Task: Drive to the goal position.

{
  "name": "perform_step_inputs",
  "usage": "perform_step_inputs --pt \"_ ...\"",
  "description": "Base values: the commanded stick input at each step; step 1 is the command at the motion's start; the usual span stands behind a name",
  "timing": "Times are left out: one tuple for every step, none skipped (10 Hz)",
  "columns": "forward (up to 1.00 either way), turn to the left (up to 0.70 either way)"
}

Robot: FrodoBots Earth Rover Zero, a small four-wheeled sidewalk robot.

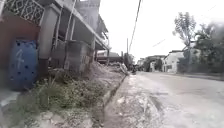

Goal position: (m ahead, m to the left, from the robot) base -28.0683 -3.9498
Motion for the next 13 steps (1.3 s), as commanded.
perform_step_inputs --pt "0.06 0.00" --pt "0.06 0.00" --pt "0.06 0.00" --pt "0.06 0.00" --pt "0.05 0.00" --pt "0.06 0.00" --pt "0.06 0.00" --pt "0.06 0.00" --pt "0.06 0.00" --pt "0.05 0.00" --pt "0.06 0.00" --pt "0.06 0.00" --pt "0.06 0.00"
